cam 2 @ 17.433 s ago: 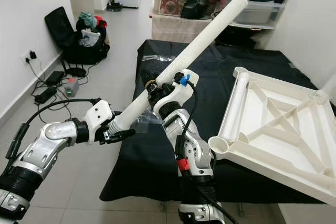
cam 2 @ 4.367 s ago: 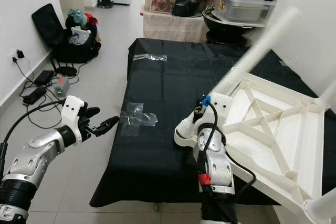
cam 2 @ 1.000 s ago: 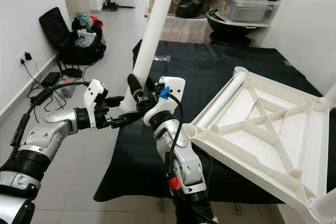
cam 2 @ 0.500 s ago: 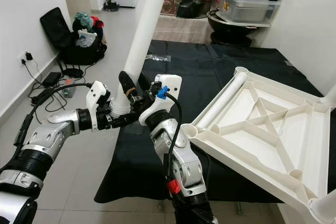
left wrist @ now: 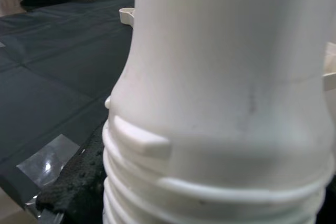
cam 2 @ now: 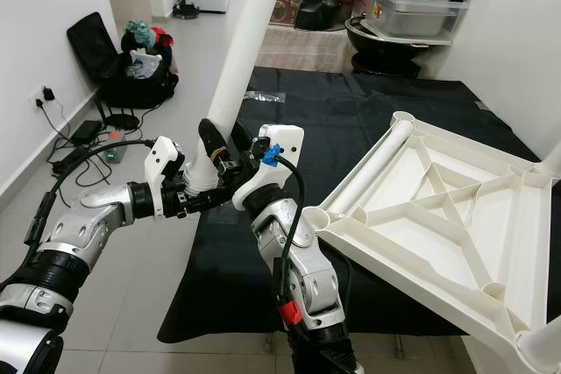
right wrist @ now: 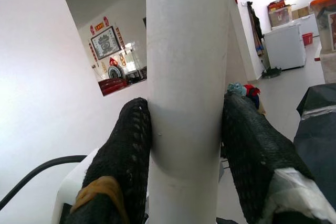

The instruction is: Building children table

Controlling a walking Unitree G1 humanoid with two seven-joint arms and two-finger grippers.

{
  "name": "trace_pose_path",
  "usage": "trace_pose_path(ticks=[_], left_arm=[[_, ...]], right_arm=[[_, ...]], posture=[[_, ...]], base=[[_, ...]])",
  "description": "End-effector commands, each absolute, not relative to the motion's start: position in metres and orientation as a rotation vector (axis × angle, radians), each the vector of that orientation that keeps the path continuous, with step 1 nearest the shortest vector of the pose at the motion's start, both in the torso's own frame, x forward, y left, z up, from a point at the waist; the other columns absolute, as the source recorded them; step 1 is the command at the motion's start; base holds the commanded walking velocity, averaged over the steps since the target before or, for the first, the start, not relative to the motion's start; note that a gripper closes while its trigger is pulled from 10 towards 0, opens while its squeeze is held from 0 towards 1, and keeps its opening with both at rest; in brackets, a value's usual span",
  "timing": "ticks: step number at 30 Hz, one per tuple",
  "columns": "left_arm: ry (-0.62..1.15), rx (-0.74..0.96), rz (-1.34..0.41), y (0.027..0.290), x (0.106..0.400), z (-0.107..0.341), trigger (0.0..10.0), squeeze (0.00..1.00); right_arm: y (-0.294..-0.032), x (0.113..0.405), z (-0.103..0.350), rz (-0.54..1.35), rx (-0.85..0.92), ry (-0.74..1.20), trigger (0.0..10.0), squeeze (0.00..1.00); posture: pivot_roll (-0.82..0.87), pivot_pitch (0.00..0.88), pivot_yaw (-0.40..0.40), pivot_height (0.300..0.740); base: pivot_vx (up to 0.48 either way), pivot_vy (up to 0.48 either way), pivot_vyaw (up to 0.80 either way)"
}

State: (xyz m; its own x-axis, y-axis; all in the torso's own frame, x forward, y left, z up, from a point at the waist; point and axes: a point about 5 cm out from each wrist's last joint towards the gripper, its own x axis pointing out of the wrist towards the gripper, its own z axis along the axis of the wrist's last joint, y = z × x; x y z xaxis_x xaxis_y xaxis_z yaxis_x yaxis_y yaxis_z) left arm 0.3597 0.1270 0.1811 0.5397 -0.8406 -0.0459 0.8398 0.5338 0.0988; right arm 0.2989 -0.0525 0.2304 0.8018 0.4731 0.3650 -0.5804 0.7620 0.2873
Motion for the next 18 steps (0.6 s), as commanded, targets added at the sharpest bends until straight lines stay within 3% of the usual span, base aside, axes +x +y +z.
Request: trace_pose_path(ticks=[1,3,4,6,7,10,11,12,13,18], left_arm=[[-0.028,0.141,-1.006,0.1241,0.3604,0.1847,8.3,0.0],[-0.025,0.152,-1.001,0.1242,0.3606,0.184,8.3,0.0],[-0.02,0.164,-0.995,0.1244,0.361,0.183,10.0,0.0],[-0.02,0.164,-0.995,0.1244,0.361,0.183,10.0,0.0],[-0.018,0.173,-0.993,0.1243,0.3611,0.1822,10.0,0.0],[-0.02,0.184,-0.993,0.1242,0.3611,0.1815,10.0,0.0],[-0.021,0.194,-0.994,0.1243,0.3609,0.1811,10.0,0.0],[-0.021,0.194,-0.994,0.1243,0.3609,0.1811,10.0,0.0],[-0.02,0.206,-0.996,0.1248,0.3607,0.1805,10.0,0.0],[-0.016,0.232,-1.003,0.1266,0.36,0.1791,10.0,0.0]], right_arm=[[-0.0488,0.2969,0.2239,0.598,0.397,-0.243,0.0,0.0],[-0.0487,0.297,0.2235,0.598,0.396,-0.241,0.0,0.0],[-0.0485,0.2974,0.2229,0.597,0.393,-0.234,2.7,0.0],[-0.0485,0.2974,0.2229,0.597,0.393,-0.234,2.7,0.0],[-0.0477,0.2977,0.2228,0.603,0.388,-0.228,10.0,0.0],[-0.0468,0.2976,0.223,0.615,0.386,-0.225,10.0,0.0],[-0.0463,0.2974,0.2234,0.623,0.391,-0.224,10.0,0.29],[-0.0463,0.2974,0.2234,0.623,0.391,-0.224,10.0,0.29],[-0.0464,0.2972,0.2237,0.625,0.396,-0.225,10.0,1.0],[-0.0468,0.2972,0.2244,0.625,0.398,-0.228,10.0,1.0]], posture=[[0.04,0.0,-0.037,0.74],[0.04,0.0,-0.037,0.74],[0.04,0.0,-0.037,0.74],[0.04,0.0,-0.037,0.74],[0.04,0.0,-0.037,0.74],[0.04,0.0,-0.038,0.74],[0.04,0.0,-0.039,0.74],[0.04,0.0,-0.039,0.74],[0.04,0.0,-0.04,0.74],[0.04,0.0,-0.042,0.74]], base=[[0.0,0.0,0.0],[0.0,0.0,0.0],[0.0,0.0,0.0],[0.0,0.0,0.0],[0.0,0.0,0.0],[0.0,0.0,0.0],[0.0,0.0,0.0],[0.0,0.0,0.0],[0.0,0.0,0.0],[0.0,0.0,0.0]])
